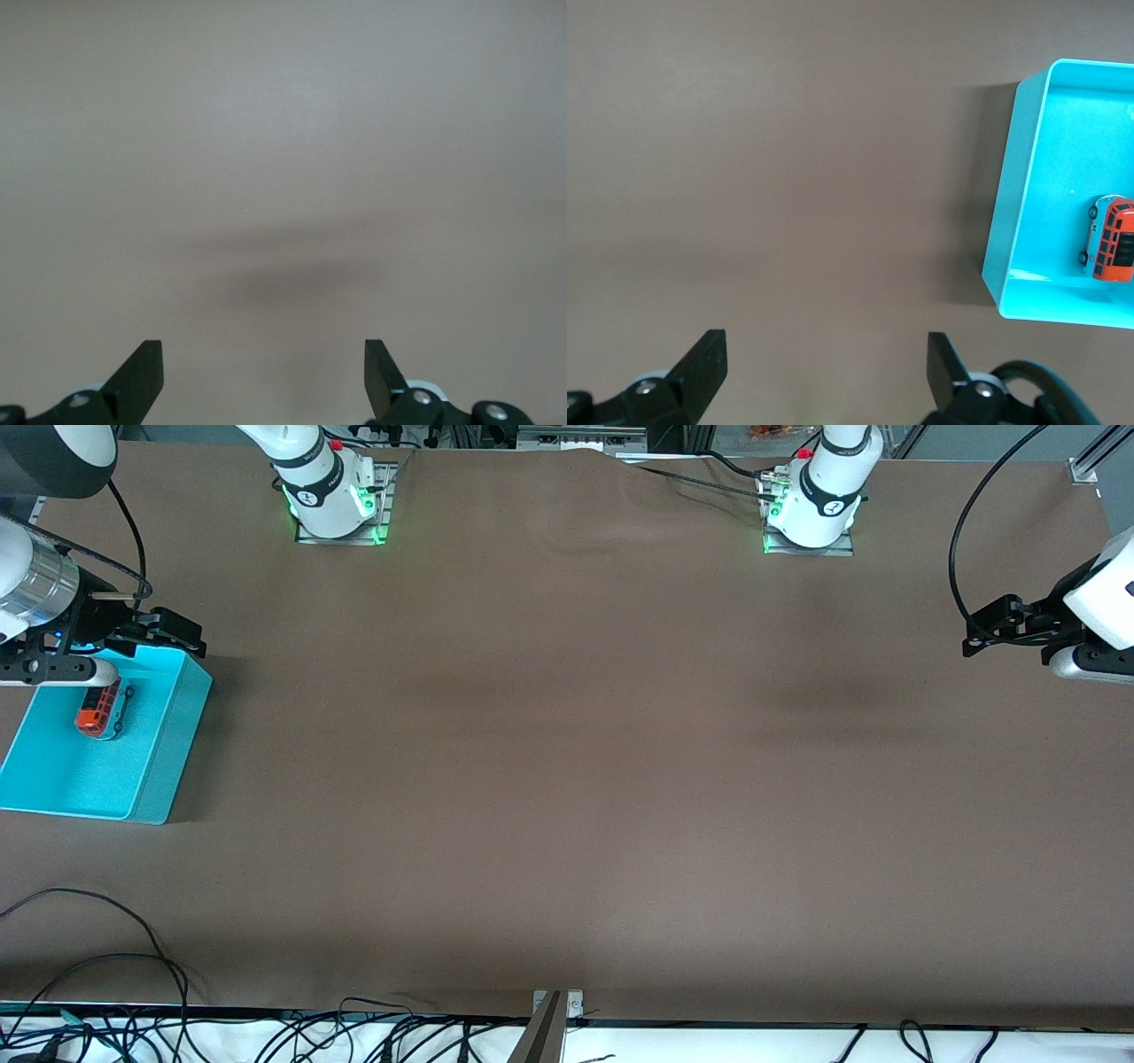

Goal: Wind up bus and store in blue box

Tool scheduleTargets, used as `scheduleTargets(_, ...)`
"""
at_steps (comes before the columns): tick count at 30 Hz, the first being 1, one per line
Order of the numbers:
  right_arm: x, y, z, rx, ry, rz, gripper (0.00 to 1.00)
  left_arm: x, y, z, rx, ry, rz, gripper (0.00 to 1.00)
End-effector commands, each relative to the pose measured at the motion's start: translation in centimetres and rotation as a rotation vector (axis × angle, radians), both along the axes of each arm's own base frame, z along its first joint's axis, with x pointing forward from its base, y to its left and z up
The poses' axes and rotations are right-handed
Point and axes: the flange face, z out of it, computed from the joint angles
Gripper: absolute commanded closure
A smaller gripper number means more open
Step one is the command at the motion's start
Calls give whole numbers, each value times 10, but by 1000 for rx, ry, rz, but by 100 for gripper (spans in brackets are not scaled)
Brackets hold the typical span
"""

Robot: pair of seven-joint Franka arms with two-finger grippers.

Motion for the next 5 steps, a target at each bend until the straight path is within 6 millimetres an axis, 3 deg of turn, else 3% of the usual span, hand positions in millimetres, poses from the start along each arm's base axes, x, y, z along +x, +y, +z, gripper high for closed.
scheduleTargets(1,2,-3,7,-3,6,10,0,5,1,6,5,-2,8,0)
scheduleTargets(5,3,-3,6,-4,8,7,0,5,1,6,5,-2,9,0)
